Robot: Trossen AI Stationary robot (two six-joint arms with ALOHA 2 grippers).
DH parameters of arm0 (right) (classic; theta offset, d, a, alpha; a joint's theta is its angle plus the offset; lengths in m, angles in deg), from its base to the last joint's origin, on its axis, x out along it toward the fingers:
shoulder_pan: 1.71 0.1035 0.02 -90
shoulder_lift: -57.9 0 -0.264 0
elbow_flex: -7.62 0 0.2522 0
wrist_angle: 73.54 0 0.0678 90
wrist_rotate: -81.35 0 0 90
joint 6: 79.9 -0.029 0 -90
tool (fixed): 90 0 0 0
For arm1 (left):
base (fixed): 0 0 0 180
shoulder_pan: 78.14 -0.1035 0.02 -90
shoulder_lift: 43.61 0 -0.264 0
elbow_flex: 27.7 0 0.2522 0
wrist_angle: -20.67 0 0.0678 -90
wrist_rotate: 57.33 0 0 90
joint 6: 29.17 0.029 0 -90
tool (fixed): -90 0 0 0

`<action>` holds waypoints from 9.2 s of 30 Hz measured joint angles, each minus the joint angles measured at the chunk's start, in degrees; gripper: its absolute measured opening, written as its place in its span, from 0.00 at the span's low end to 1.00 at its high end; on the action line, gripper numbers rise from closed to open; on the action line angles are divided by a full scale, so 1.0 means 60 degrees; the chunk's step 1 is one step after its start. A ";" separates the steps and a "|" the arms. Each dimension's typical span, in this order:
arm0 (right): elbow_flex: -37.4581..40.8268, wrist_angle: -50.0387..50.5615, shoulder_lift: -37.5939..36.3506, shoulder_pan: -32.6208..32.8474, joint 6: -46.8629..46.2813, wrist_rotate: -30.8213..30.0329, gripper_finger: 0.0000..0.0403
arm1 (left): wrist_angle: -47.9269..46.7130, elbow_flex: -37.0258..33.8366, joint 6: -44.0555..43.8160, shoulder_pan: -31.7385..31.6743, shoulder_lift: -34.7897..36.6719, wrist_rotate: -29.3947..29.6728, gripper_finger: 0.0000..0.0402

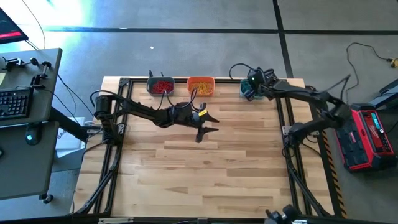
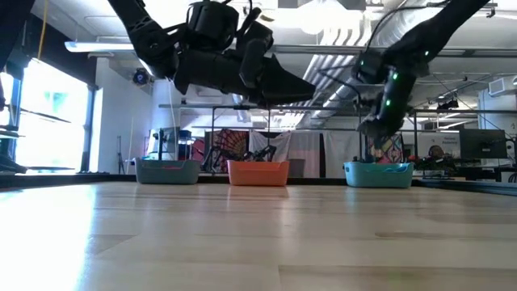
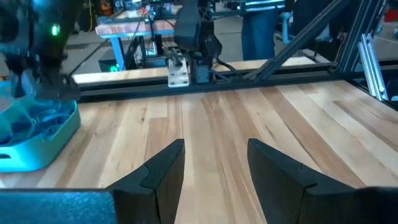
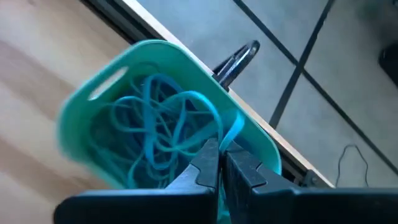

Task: Sort rubber bands into baskets
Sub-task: Put the blue rubber band into the light blue bin, then return to Home Position

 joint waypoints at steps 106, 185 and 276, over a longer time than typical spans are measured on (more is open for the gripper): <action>0.6866 -0.7033 -0.7551 0.5175 -0.0526 0.5690 0.00 | -0.0453 -0.6648 -0.0004 -0.0412 0.8729 0.1063 0.18; 0.7548 -0.3797 -1.2933 0.4692 -0.0258 0.4672 0.00 | -0.5840 -0.8721 -0.0560 -0.0444 1.7445 0.4005 0.06; 0.7537 -0.3791 -1.2929 0.4692 -0.0271 0.4331 0.00 | -0.6562 -0.8721 -0.1483 -0.1425 1.7165 0.2871 0.06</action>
